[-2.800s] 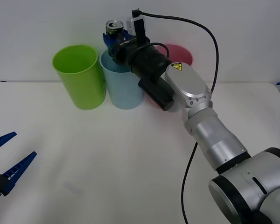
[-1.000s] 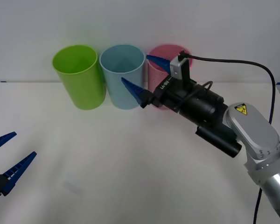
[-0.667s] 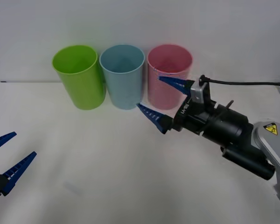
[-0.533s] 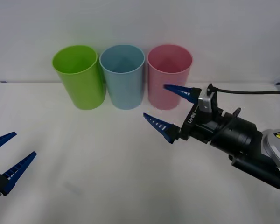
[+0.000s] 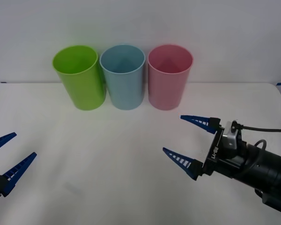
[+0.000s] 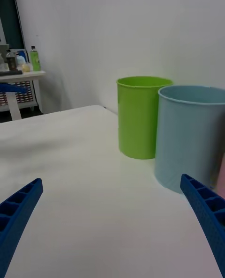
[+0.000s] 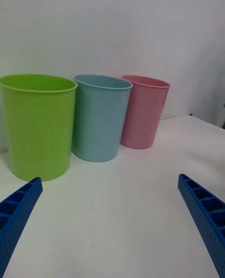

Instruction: Grasp the object on the table and drop it into the matching bin: aluminum can to the light blue bin, PET bottle to the pink bin.

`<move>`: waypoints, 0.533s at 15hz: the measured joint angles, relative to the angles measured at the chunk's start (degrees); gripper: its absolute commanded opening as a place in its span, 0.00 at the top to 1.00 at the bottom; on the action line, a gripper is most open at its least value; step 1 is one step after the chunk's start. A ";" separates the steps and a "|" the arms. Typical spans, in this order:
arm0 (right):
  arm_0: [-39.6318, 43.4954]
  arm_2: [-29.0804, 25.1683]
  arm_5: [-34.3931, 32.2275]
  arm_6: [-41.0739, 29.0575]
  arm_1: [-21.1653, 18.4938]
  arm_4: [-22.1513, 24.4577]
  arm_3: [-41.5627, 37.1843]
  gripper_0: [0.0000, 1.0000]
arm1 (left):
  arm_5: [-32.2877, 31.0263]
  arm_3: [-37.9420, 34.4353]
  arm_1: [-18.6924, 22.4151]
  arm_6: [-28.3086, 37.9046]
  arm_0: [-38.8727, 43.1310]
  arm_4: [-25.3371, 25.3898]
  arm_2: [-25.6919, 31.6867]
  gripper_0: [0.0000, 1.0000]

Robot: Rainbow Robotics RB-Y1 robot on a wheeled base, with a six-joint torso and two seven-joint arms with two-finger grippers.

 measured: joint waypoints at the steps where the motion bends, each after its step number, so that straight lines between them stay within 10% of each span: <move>1: 1.25 -0.90 -1.29 0.67 0.05 -0.21 -0.08 0.00 | 0.00 0.00 0.00 0.00 0.00 0.00 0.00 0.00; 8: 7.94 -4.97 -4.79 6.28 0.07 -1.02 -0.04 0.00 | 0.00 0.00 0.00 0.00 0.00 0.00 0.00 0.00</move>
